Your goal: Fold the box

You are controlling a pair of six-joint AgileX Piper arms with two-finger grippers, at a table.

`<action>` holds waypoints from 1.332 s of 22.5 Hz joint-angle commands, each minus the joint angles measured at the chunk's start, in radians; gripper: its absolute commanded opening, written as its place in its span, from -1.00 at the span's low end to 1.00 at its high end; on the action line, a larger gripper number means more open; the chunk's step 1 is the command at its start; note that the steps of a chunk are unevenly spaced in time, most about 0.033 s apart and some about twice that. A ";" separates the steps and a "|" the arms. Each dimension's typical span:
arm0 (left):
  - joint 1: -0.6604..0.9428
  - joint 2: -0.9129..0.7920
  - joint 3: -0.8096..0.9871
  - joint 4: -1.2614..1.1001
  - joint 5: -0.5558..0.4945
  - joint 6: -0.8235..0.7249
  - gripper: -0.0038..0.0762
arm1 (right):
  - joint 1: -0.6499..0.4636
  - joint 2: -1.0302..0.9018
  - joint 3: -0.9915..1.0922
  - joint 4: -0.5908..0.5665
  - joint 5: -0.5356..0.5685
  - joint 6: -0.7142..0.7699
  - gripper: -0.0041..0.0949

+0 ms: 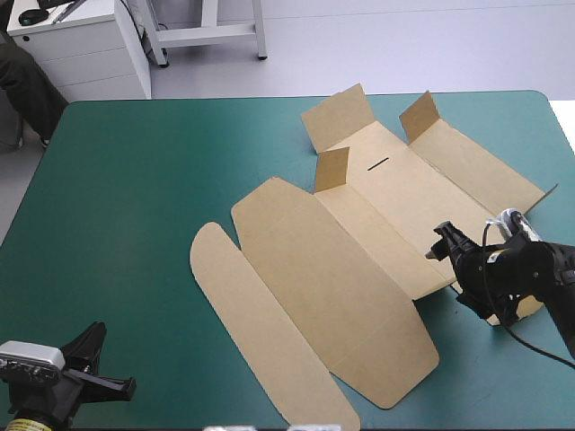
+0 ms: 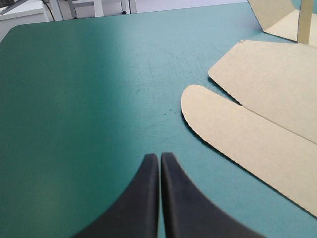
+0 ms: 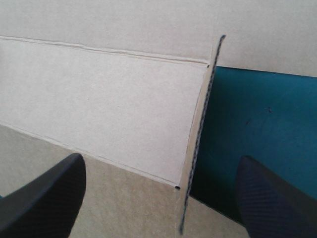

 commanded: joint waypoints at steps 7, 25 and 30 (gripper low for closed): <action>-0.005 0.017 -0.027 -0.006 -0.075 -0.001 -0.93 | 0.000 0.062 -0.033 0.005 -0.006 0.008 -0.33; -0.005 0.017 -0.027 -0.006 -0.075 -0.001 -0.93 | 0.004 0.268 -0.199 0.000 0.011 -0.785 -0.95; -0.005 0.017 -0.027 -0.006 -0.075 -0.001 -0.93 | 0.005 0.471 -0.480 0.044 0.163 -1.125 -0.95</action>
